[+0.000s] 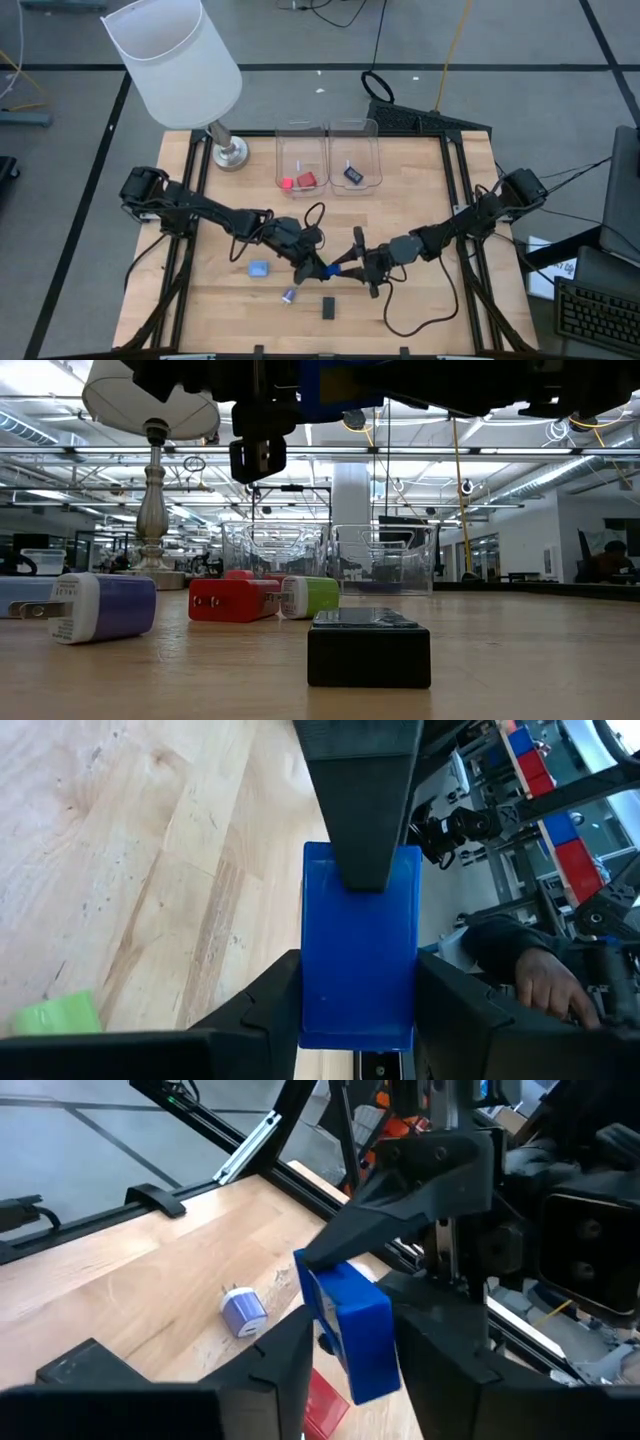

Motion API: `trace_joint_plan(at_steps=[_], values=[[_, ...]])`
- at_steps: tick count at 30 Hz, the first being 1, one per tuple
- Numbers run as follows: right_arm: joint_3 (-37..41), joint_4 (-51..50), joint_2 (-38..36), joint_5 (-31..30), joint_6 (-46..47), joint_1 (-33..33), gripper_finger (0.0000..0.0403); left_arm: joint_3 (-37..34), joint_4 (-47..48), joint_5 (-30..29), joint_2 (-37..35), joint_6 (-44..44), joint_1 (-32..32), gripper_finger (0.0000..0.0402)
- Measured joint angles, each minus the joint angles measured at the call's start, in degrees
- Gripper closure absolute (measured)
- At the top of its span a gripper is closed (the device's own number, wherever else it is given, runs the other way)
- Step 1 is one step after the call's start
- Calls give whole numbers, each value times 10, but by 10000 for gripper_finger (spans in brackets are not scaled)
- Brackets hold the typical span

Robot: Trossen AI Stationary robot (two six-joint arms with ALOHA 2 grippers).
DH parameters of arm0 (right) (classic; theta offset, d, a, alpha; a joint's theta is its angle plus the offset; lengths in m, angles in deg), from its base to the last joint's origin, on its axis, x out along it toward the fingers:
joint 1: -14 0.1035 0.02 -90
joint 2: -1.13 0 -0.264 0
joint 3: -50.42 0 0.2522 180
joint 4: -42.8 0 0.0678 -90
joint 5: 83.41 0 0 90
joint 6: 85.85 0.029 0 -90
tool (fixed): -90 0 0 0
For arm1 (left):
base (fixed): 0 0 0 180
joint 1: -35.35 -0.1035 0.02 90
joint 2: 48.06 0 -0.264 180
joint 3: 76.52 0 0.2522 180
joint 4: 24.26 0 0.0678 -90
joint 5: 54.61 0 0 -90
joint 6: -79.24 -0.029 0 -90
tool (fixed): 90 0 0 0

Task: Pick & Place Office items
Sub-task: Put the blue timer into the right transparent bin

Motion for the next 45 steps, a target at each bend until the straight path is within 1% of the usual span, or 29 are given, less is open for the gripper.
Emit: trace_joint_plan(at_steps=[2, 5, 8, 10, 13, 16, 19, 21, 26, 29, 34, 41, 45], values=[[0, -2, 0, 2, 0, -2, 285, 0, 1, 0, 0, 4, -1, 235], [0, -2, 0, 14, 0, -2, 302, 0, 2, 0, 0, 4, -1, 209], [0, -2, 0, 16, 0, -1, 322, 0, 2, 0, 0, 4, -1, 200], [0, -3, 0, 16, 0, -2, 333, 0, 3, 0, 0, 3, -1, 207], [0, -4, -1, 15, 0, -2, 345, 0, 3, 0, 0, 3, -1, 229], [0, -6, -1, 14, 0, -2, 344, 0, 3, 0, 0, 0, -1, 248], [0, -7, -1, 14, 0, -2, 334, 0, 2, 0, -2, 0, -4, 250], [0, -5, -1, 13, 5, -2, 332, 0, 4, 11, -4, -2, -10, 235], [0, -1, -1, 12, 34, -3, 345, 0, -1, 92, -9, 6, -32, 177], [0, -3, -1, 12, 57, -7, 345, 0, -2, 111, -9, 10, -40, 154], [0, -8, -1, 15, 74, -9, 337, -1, -13, 115, -9, -18, -43, 129], [1, -30, 1, 14, 76, -9, 345, 0, -31, 115, -12, -42, -43, 110], [1, -30, 0, 14, 78, -9, 338, 0, -26, 91, -37, -73, -42, 108]])
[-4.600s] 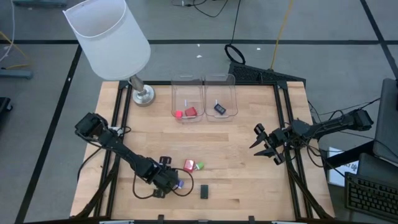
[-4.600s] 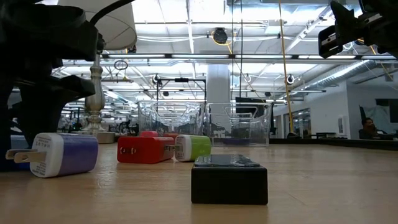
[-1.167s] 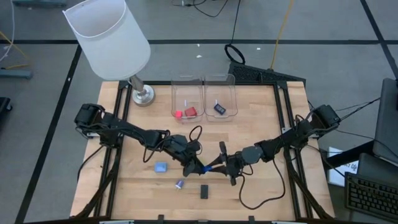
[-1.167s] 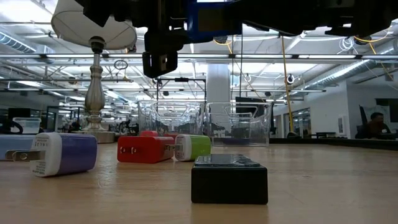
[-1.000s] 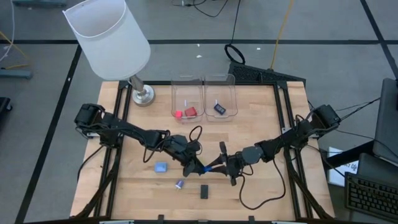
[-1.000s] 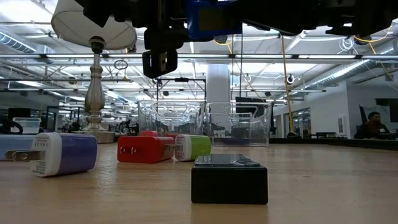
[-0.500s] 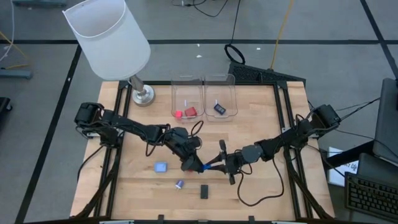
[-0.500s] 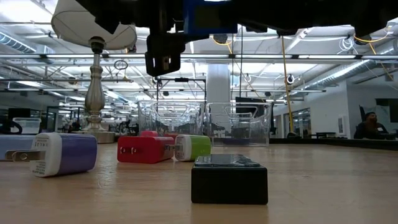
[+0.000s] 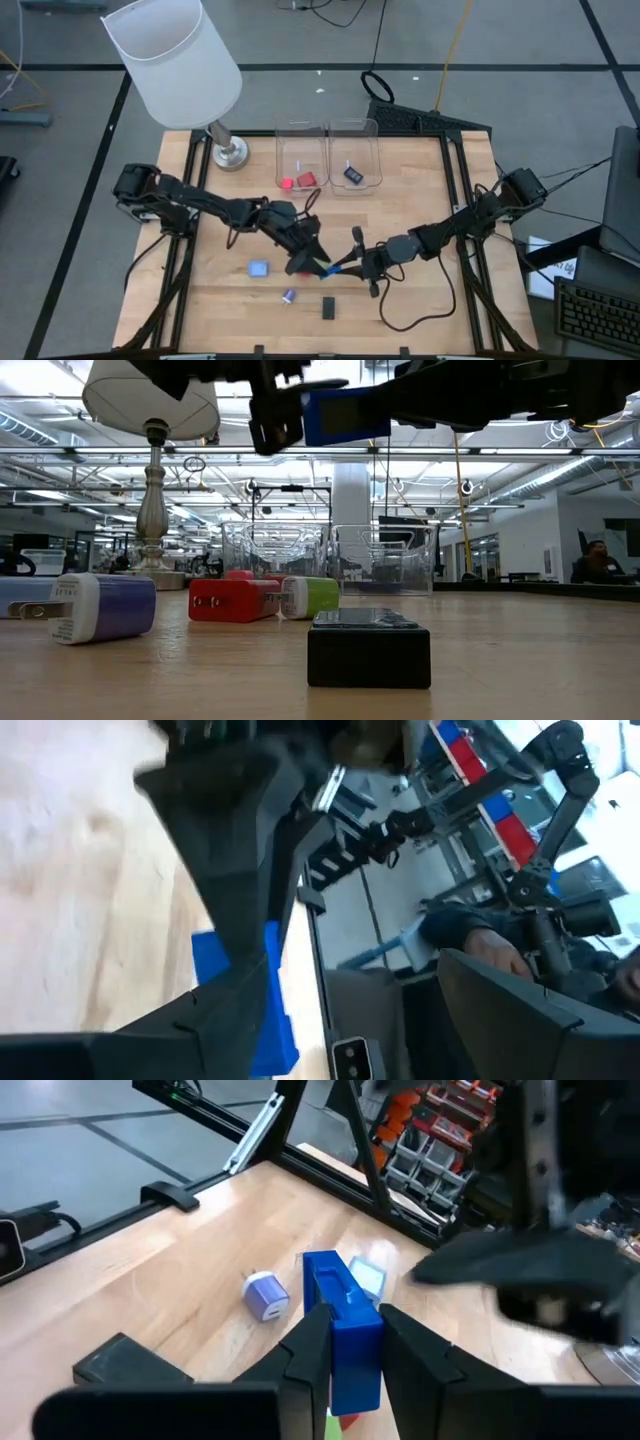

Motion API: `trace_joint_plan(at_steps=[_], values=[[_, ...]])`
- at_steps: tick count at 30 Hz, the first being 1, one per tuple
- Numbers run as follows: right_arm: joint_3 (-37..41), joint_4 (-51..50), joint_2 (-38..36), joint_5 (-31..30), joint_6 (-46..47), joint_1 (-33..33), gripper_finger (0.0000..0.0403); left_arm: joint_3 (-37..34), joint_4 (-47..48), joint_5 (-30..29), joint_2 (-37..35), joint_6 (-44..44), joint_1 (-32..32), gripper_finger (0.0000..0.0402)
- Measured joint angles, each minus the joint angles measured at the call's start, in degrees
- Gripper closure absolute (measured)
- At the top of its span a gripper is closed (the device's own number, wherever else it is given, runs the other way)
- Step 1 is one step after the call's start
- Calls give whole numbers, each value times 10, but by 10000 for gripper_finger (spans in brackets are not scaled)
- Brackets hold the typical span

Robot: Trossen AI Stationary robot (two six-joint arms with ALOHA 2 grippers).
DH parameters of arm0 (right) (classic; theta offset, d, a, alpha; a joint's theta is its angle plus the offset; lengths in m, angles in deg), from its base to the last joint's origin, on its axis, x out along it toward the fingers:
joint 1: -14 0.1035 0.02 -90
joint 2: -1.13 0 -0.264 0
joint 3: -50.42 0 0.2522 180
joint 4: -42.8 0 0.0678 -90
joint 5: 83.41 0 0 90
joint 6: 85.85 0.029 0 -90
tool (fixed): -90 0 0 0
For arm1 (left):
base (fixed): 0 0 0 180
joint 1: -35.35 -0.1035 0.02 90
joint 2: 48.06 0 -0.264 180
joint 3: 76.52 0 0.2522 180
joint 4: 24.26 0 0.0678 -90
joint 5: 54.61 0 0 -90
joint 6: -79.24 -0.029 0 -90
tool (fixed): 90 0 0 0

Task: Pick & Place Office items
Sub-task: Put the blue timer into the right transparent bin

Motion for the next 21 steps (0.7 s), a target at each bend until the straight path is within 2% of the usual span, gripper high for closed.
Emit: trace_joint_plan(at_steps=[4, 8, 13, 19, 21], values=[[0, -8, -10, 1, 13, 0, 343, 0, 57, -42, -45, -41, 0, 108], [0, -37, -32, 0, 16, 0, 344, 0, 135, -119, -111, -89, 5, 107], [-1, -71, -77, 0, 42, 3, 340, 0, 230, -260, -183, -161, 45, 107], [24, -85, -131, 1, 65, 4, 343, -1, 325, -455, -242, -166, 114, 107], [43, -84, -149, 0, 71, 3, 341, -16, 327, -514, -257, -172, 138, 107]])
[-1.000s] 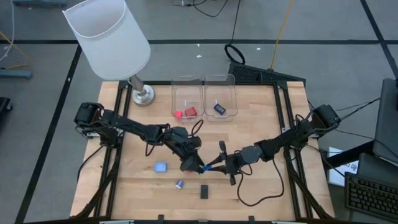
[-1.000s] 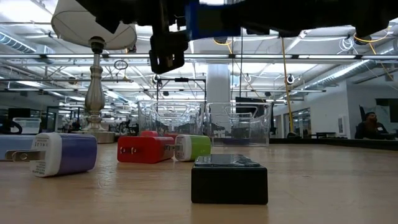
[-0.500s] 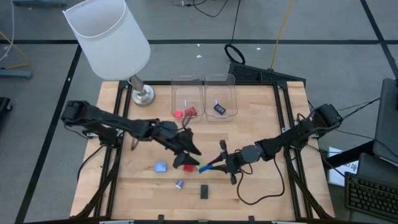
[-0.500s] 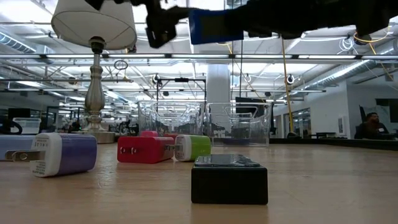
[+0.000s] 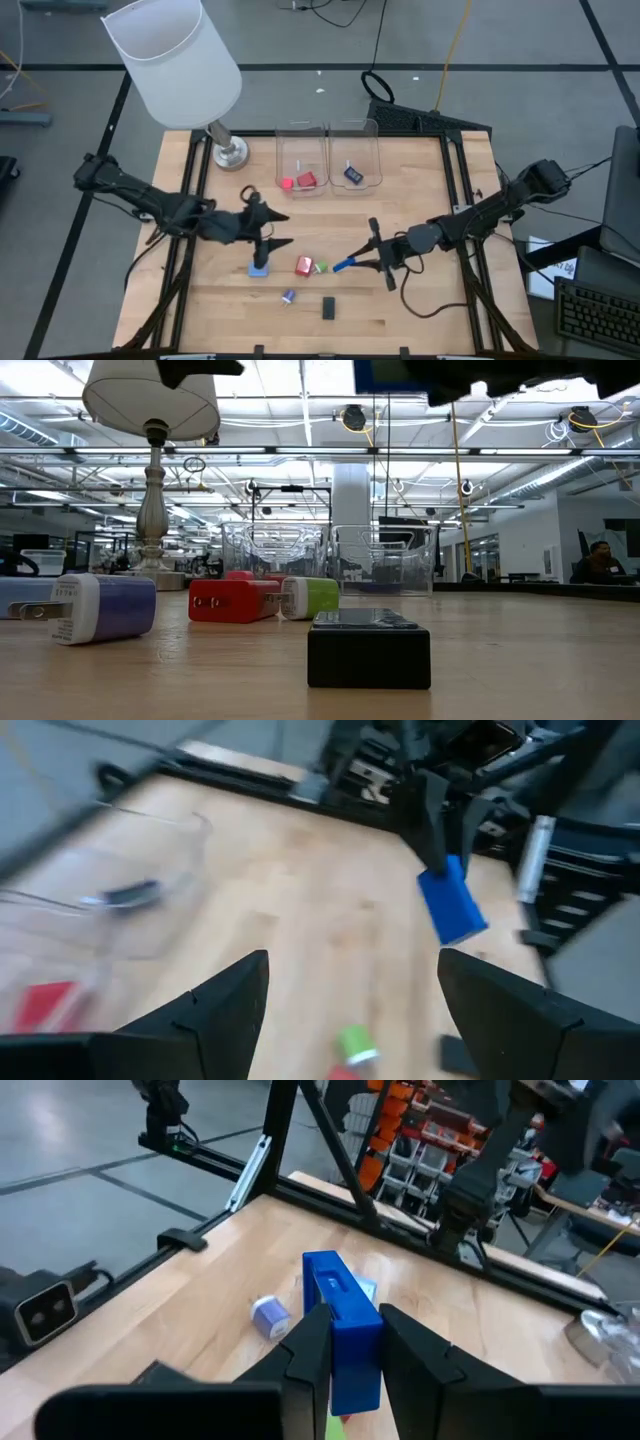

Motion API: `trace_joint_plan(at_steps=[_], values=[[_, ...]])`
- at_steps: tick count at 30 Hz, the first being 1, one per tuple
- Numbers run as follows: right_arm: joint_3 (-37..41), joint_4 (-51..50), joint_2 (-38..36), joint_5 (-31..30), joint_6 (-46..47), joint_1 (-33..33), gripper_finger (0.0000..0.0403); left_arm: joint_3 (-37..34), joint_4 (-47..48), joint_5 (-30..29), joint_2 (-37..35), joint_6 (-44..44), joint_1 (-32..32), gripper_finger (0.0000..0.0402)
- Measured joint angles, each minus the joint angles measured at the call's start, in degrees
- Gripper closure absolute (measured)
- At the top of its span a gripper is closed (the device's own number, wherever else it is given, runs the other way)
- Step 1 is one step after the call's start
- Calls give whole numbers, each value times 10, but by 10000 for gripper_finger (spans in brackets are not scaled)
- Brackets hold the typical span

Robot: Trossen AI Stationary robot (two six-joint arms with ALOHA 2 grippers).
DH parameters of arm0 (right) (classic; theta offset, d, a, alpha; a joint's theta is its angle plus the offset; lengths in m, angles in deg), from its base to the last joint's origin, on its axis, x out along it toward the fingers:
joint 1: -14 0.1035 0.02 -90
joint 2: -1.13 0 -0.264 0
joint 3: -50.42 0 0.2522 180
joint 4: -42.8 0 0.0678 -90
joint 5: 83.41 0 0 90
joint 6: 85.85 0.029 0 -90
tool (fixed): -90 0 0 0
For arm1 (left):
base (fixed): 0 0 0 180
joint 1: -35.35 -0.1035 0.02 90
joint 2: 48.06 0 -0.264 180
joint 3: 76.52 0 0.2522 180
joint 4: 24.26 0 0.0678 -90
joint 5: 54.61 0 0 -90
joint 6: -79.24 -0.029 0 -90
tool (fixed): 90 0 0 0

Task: Pick & Place Office items
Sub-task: Put the blue timer into the right transparent bin

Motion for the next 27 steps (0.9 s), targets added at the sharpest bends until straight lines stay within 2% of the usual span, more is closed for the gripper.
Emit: trace_joint_plan(at_steps=[3, 5, 11, 16, 20, 27], values=[[35, 25, -31, -1, 2, -5, 342, -44, -26, -56, -26, -4, 24, 107], [56, 50, -53, -2, 3, -9, 344, -88, -63, -60, -42, 1, 22, 107], [98, 64, -113, -3, 35, -26, 342, -223, -172, -24, -117, -40, -13, 107], [124, 63, -148, -4, 63, -41, 343, -292, -217, 19, -224, -106, -47, 107], [140, 70, -169, -9, 94, -62, 341, -334, -230, 27, -304, -143, -66, 107], [148, 89, -163, -118, 120, -120, 343, -358, -228, 28, -377, -216, -97, 107]])
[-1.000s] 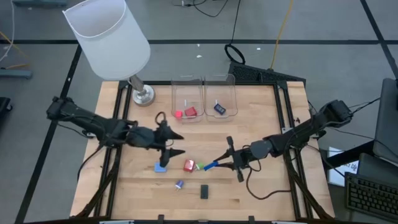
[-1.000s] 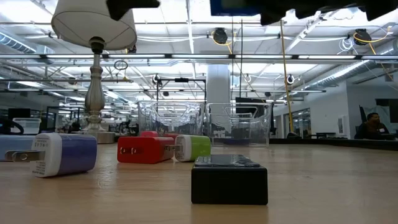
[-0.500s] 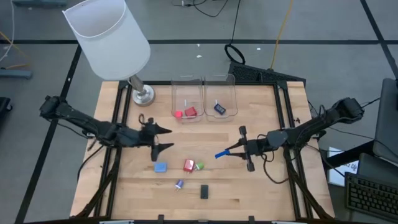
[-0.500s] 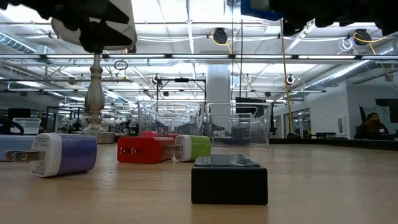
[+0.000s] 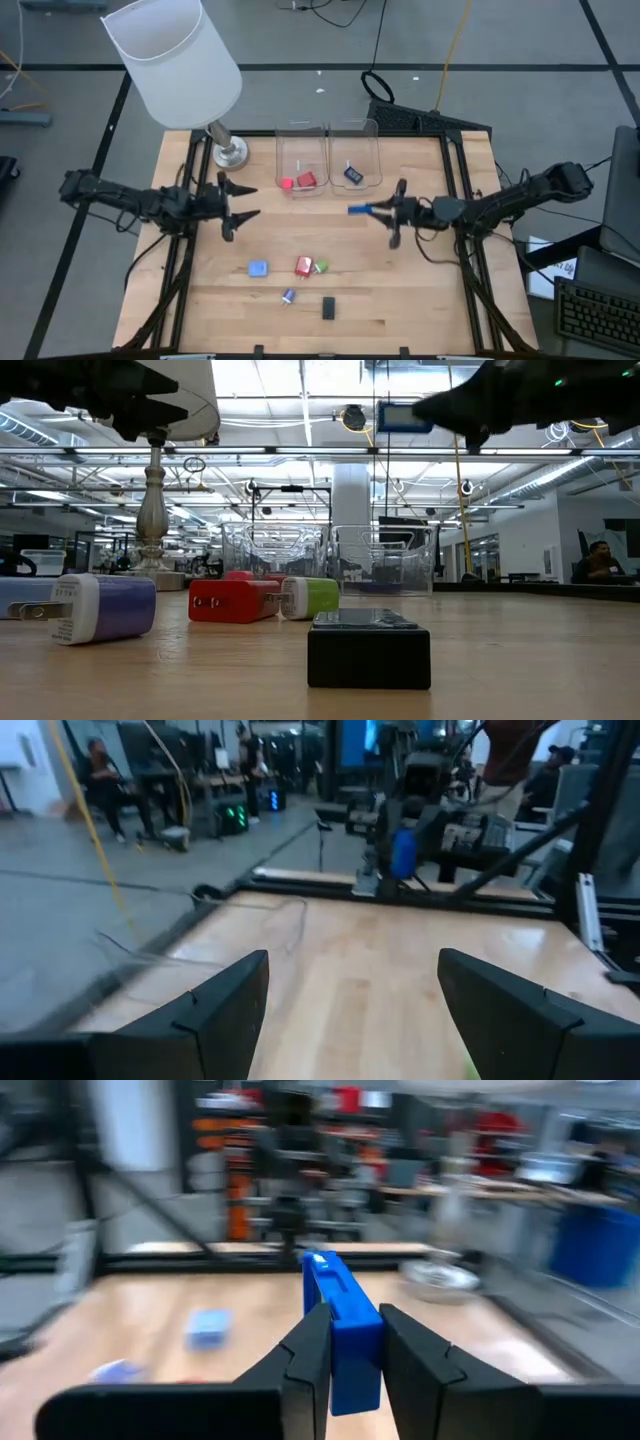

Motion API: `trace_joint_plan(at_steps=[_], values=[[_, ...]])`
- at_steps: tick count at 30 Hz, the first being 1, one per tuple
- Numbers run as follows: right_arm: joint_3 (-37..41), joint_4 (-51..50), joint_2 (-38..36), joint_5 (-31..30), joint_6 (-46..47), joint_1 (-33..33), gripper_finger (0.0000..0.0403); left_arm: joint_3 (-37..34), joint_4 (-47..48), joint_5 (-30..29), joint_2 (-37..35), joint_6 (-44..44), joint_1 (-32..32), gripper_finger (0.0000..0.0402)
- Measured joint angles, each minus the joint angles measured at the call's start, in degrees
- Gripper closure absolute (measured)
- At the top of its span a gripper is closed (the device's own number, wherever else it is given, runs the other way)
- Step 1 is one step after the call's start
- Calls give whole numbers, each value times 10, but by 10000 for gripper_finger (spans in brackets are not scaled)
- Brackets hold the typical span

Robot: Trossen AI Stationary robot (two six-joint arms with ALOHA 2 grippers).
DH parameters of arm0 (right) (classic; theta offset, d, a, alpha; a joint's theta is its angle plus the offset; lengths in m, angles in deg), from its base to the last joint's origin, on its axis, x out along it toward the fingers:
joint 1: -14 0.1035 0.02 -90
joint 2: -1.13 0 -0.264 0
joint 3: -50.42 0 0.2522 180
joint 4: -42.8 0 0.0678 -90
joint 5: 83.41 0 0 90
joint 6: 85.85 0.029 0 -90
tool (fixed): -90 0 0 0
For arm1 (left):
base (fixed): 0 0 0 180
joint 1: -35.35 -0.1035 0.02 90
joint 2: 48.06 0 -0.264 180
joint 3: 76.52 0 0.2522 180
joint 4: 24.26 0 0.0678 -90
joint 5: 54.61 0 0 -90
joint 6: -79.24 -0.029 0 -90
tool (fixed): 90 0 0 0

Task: Pick & Place Office items
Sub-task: Put the blue timer into the right transparent bin

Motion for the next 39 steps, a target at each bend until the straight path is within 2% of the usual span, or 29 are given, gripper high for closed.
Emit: trace_joint_plan(at_steps=[3, 9, 19, 27, 39], values=[[0, 1, 8, -35, 48, -48, 341, 0, -1, 0, -3, -10, -11, 107], [0, 8, 49, -35, 125, -159, 343, 0, 23, 0, 13, -7, -25, 107], [0, 69, 153, -32, 118, -265, 343, 0, 17, -23, 40, -33, -27, 107], [0, 78, 203, -2, 117, -286, 343, 0, 17, -25, 41, -20, -27, 107], [0, 68, 206, -3, 106, -286, 342, 0, 17, -26, 41, -12, -27, 107]])
